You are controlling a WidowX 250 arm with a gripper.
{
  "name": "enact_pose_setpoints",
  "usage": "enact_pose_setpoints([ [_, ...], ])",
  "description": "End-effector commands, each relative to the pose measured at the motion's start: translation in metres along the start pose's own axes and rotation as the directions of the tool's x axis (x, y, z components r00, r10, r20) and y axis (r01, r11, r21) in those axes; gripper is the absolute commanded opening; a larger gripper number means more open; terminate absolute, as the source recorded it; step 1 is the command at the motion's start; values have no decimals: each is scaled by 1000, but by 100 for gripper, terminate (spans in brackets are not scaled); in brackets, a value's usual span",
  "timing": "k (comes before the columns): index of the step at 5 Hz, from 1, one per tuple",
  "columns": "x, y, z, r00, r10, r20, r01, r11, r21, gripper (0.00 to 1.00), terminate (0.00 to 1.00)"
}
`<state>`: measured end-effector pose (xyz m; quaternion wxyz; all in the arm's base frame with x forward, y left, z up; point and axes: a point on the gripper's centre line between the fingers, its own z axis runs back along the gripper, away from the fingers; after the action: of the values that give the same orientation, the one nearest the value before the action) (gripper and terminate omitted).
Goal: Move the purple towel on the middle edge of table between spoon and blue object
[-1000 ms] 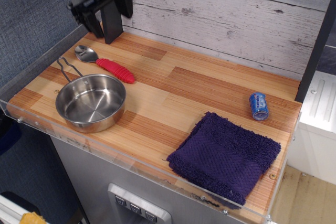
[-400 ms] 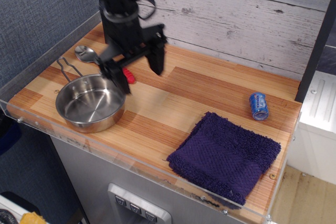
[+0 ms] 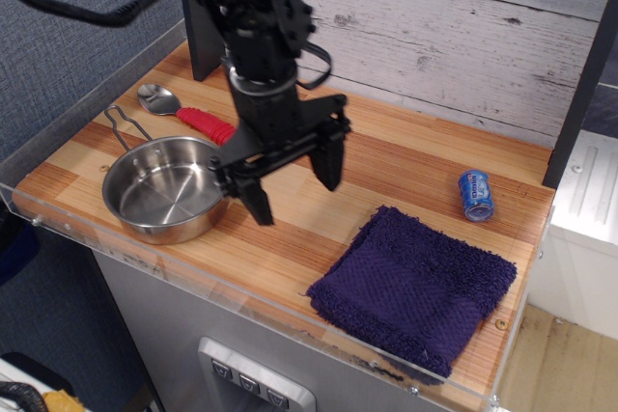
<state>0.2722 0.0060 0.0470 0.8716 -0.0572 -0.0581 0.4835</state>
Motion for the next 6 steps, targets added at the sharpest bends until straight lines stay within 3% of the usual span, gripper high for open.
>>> enact_pose_setpoints([
  [1,-37,-7,13,996,-92,12,92,994,-49,100,0],
  [4,-83,-29,-10,962,-274,-18,272,960,-57,100,0],
  [6,-91,-41,-32,939,-343,26,344,939,-17,100,0],
])
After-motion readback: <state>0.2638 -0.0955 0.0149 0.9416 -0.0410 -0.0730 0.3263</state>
